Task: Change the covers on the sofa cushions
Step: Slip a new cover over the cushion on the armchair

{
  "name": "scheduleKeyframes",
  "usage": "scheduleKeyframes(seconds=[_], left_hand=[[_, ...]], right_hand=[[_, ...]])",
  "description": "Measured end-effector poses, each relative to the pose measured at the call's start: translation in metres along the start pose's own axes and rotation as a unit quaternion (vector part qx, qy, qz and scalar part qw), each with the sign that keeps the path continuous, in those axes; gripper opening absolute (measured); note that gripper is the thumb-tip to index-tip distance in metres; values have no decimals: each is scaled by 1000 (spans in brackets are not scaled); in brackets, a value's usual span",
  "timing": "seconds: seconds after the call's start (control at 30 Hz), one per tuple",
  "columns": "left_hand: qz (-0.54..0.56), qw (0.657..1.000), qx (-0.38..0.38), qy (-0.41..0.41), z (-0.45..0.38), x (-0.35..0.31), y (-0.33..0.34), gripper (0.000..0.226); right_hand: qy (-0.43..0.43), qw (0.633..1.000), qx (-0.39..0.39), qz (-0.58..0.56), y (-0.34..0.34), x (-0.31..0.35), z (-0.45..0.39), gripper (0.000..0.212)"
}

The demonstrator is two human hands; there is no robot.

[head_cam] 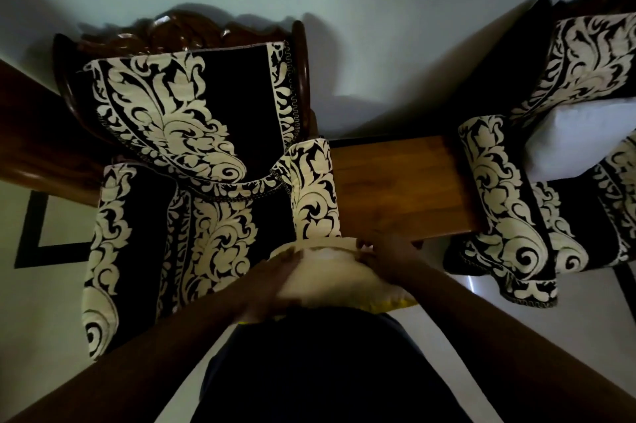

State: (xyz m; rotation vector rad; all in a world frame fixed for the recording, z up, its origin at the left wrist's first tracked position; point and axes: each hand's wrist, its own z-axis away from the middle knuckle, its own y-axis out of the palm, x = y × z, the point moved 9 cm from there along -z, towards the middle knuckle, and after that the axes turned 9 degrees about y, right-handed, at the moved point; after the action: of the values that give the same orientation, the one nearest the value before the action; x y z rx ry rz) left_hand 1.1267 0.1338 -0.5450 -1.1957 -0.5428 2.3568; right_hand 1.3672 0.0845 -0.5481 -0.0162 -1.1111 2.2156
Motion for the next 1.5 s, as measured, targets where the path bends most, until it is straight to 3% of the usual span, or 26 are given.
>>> scheduleKeyframes(seconds=[0.07, 0.13, 0.2, 0.27, 0.33, 0.4, 0.47, 0.6, 0.73, 0.8, 0.87, 0.97, 1.03, 1.2, 1.33, 1.37, 1.4, 1.43, 1.5], left_hand=[[-66, 998, -15, 8, 15, 13, -1, 119], [-64, 996, -55, -8, 25, 31, -13, 113], [-26, 983, -173, -47, 32, 45, -45, 100], [43, 936, -325, -129, 41, 69, -80, 79], [67, 897, -407, -159, 46, 80, -103, 71], [75, 906, -395, -131, 39, 79, -111, 74], [51, 919, -375, -111, 33, 77, -117, 64], [77, 906, -396, -133, 26, 81, -135, 31], [160, 901, -377, -145, 27, 99, -143, 42], [235, 887, -374, -130, 32, 101, -146, 46], [312, 852, -404, -118, 34, 103, -152, 47], [341, 813, -456, -117, 22, 96, -162, 47], [320, 799, -489, -142, 8, 90, -167, 50], [216, 755, -545, -292, -29, 91, -186, 51], [242, 711, -564, -342, -70, 128, -198, 58], [213, 720, -575, -325, -85, 134, -197, 59], [154, 751, -572, -290, -99, 132, -193, 63], [69, 801, -543, -241, -117, 121, -181, 69], [-84, 895, -411, -154, -165, 107, -120, 78]], right_hand=[[-12, 999, 6, -46, -11, -8, 16, 26], [-68, 996, 53, -13, -16, -6, 35, 67], [-112, 987, 66, 90, -17, -3, 42, 93], [-100, 988, 30, 114, -26, -4, 29, 84], [-35, 998, -52, 23, -47, -9, 11, 70], [55, 983, -127, -119, -68, -27, -2, 62], [79, 959, -147, -230, -78, -40, -12, 55], [44, 958, -84, -270, -76, -54, -21, 45], [45, 964, -130, -226, -97, -78, -8, 6], [41, 962, -148, -226, -112, -80, -4, 13], [43, 944, -149, -292, -119, -80, -6, 20], [83, 878, -115, -457, -109, -77, -17, 18], [131, 828, -138, -528, -101, -73, -26, 29], [172, 817, -254, -488, -105, -55, -67, 35], [224, 810, -281, -464, -86, -65, -126, 42], [219, 828, -289, -429, -76, -62, -143, 50], [198, 860, -291, -370, -65, -51, -152, 59], [163, 901, -276, -291, -48, -32, -158, 66], [95, 963, -208, -144, 15, 2, -170, 74]])
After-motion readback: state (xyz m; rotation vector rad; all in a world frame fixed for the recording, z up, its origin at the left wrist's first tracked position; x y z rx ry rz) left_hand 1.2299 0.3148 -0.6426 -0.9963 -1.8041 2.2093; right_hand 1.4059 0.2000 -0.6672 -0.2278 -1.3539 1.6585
